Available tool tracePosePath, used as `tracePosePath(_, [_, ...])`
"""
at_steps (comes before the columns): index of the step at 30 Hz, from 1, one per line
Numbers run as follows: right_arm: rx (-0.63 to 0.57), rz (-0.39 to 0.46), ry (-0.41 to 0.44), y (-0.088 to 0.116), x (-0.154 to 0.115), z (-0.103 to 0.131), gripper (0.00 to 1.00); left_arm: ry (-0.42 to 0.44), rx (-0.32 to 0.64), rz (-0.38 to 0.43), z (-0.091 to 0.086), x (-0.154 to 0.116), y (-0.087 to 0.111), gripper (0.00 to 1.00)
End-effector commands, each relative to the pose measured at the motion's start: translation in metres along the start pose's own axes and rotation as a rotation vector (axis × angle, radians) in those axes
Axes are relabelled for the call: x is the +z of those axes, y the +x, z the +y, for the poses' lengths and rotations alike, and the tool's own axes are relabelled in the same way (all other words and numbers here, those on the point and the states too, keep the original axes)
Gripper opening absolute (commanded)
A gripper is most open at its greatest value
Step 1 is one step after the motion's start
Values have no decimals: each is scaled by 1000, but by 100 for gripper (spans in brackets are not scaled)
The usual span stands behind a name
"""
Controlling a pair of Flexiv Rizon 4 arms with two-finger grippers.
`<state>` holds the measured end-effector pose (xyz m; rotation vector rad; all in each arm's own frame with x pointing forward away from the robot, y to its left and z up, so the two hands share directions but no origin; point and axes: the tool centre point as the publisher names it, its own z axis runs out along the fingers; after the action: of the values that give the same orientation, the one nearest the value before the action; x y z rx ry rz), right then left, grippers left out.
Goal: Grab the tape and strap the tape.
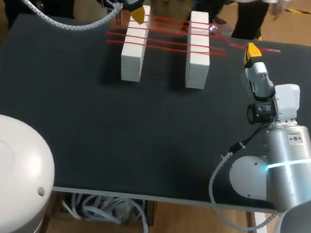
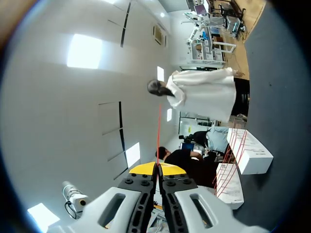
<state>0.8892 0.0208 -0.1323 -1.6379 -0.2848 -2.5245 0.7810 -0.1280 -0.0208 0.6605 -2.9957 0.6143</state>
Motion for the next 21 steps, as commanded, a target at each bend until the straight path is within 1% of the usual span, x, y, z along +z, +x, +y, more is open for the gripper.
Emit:
tracePosePath(1, [2,251,-28,-15,-10,-6,0,2,4,0,4,-2,3,0])
tracePosePath(6, [2,251,-28,-15,-10,-6,0,4,31,13,2,-3,-4,0])
tracePosePath(12, [2,251,-28,-15,-10,-6,0,16,54,34,-2,0,-19,0])
tracePosePath(21, [2,251,-28,-15,-10,-6,0,20,52,32,-12,6,-40,0])
